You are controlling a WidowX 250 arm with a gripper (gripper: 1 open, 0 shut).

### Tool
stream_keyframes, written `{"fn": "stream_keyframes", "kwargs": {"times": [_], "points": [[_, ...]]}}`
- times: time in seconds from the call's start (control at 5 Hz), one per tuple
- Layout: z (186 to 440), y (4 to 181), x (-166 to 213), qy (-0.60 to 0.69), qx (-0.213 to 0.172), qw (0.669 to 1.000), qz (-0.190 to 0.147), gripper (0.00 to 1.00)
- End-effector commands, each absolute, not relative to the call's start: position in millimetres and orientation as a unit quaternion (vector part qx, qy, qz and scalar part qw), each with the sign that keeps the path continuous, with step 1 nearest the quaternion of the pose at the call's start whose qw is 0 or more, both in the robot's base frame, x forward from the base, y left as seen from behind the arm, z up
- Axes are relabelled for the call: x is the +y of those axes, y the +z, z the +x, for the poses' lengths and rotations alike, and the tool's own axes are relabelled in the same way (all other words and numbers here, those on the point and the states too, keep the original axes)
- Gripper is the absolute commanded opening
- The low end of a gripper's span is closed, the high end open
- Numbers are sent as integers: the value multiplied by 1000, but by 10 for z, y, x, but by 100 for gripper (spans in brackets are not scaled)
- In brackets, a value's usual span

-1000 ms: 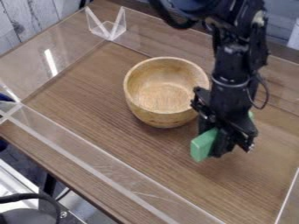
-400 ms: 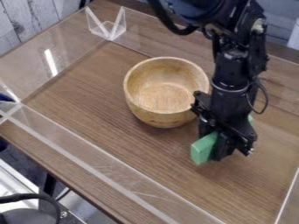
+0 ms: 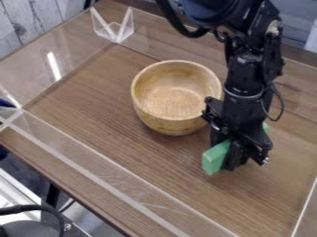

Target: Remove the green block from inside the brown bowl and put it on the table

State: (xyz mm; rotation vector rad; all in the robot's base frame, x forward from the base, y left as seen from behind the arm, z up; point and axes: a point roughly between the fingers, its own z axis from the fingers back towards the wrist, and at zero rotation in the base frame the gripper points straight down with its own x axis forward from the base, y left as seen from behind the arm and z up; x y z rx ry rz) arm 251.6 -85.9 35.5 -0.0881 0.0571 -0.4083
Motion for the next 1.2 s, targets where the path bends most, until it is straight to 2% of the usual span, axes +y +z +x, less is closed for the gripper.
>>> {"fn": "stream_keyframes", "kwargs": {"times": [0.0,0.4,0.6,1.0], "points": [[2568,441,-900,-206,8,977,-45,0],[2566,440,-901,-204,7,978,-45,0],[2564,464,-901,-203,9,978,-46,100],[2560,593,-885,-200,4,979,-45,100]]}}
